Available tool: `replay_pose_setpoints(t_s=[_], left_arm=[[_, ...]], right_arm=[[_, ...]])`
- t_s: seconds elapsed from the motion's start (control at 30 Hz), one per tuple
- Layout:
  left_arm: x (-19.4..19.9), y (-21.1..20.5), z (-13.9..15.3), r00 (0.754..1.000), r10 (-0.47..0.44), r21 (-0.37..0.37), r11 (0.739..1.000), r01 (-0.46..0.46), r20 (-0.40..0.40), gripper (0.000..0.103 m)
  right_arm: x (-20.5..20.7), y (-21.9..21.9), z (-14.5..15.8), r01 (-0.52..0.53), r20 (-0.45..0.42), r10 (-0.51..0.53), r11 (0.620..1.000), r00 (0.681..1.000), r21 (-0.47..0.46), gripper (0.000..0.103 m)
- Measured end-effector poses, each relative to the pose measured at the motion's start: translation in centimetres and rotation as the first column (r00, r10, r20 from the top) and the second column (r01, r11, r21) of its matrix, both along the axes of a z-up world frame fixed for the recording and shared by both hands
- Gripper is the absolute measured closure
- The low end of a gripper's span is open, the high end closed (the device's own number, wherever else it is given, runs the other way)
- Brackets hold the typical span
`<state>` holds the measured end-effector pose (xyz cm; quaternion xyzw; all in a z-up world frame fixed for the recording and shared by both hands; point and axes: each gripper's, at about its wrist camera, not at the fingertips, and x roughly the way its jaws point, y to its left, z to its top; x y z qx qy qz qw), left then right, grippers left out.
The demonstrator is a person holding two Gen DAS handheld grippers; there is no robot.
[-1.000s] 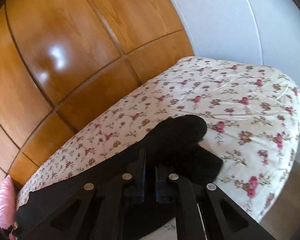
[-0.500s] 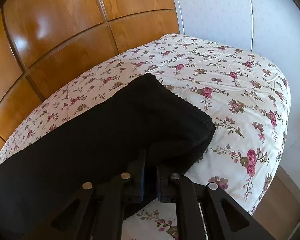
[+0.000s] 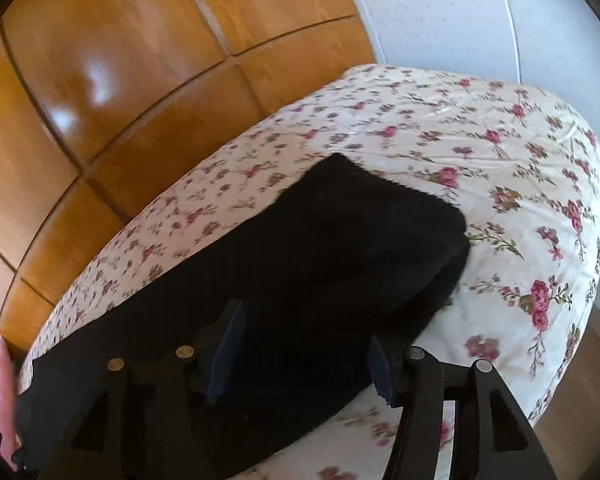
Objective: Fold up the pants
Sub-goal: 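Release the trousers and press the fold flat with both grippers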
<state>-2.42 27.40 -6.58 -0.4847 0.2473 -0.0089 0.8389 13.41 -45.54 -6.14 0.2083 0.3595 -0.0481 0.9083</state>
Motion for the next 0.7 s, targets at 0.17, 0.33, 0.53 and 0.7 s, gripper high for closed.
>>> replay_pose_setpoints(t_s=[0.17, 0.33, 0.53, 0.7], left_arm=[[0.1, -0.4, -0.3, 0.999, -0.042, 0.006, 0.999, 0.042, -0.002, 0.057], [-0.5, -0.2, -0.3, 0.999, -0.051, 0.004, 0.999, 0.051, 0.011, 0.054], [-1.2, -0.1, -0.5, 0.996, -0.085, -0.006, 0.996, 0.085, 0.01, 0.052], [-2.7, 1.4, -1.3, 1.0, -0.028, -0.029, 0.999, 0.028, -0.005, 0.053]], right_arm=[[-1.0, 2.0, 0.1, -0.06, 0.027, 0.057, 0.992, 0.998, 0.108, 0.044], [-2.5, 3.4, -0.2, -0.106, 0.058, 0.095, 0.964, 0.994, 0.245, 0.044], [-4.2, 7.0, -1.4, -0.225, 0.076, 0.213, 0.87, 0.974, 0.439, 0.044], [-4.5, 13.0, -3.1, -0.35, 0.065, 0.381, 0.753, 0.922, 0.558, 0.049]])
